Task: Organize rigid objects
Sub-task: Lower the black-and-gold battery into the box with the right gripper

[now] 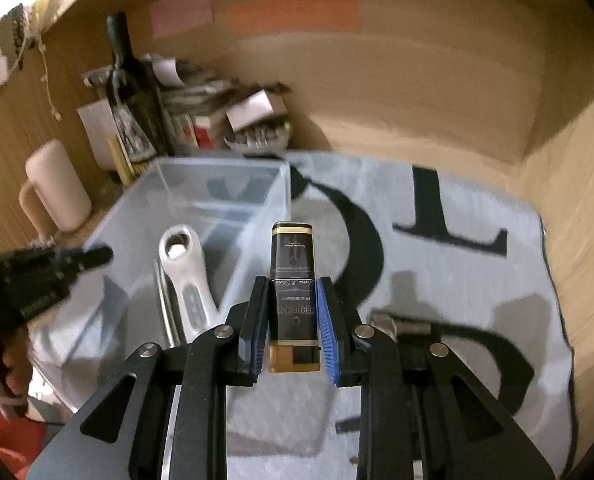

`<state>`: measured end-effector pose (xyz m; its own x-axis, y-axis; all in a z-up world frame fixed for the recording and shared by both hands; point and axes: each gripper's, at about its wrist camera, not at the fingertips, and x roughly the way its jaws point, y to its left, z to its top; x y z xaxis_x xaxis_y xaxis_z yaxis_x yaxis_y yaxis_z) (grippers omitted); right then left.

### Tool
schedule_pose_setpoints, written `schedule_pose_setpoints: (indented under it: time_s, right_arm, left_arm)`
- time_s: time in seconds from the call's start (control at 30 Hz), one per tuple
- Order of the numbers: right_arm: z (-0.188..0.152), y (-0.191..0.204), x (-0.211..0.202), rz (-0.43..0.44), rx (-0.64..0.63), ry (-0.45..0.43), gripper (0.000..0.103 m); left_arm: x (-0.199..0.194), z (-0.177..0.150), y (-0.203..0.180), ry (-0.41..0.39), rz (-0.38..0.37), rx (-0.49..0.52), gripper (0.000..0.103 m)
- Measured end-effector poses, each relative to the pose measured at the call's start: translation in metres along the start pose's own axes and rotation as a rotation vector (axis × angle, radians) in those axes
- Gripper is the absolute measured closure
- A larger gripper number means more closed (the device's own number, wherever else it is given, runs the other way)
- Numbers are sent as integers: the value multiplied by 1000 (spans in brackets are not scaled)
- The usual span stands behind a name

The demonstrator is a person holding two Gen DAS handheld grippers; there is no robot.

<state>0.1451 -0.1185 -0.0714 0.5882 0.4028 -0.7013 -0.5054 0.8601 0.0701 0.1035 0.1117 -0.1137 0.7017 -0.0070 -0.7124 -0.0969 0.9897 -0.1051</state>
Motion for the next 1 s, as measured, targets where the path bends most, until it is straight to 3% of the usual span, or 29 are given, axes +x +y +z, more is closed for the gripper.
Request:
schedule_pose_setpoints:
  time_s: [0.3,0.7,1.0]
  right_arm:
    - [26,23,4,80,-44,-51,81]
    - [22,48,55,171,-112,109,81]
    - [21,53,60,159,-128,124,81]
  left_arm:
    - [0,-1,1,0,1,0,93]
    - [-1,-1,1,0,-2,-4,93]
    - [-1,-1,2,2,-7,-10,93]
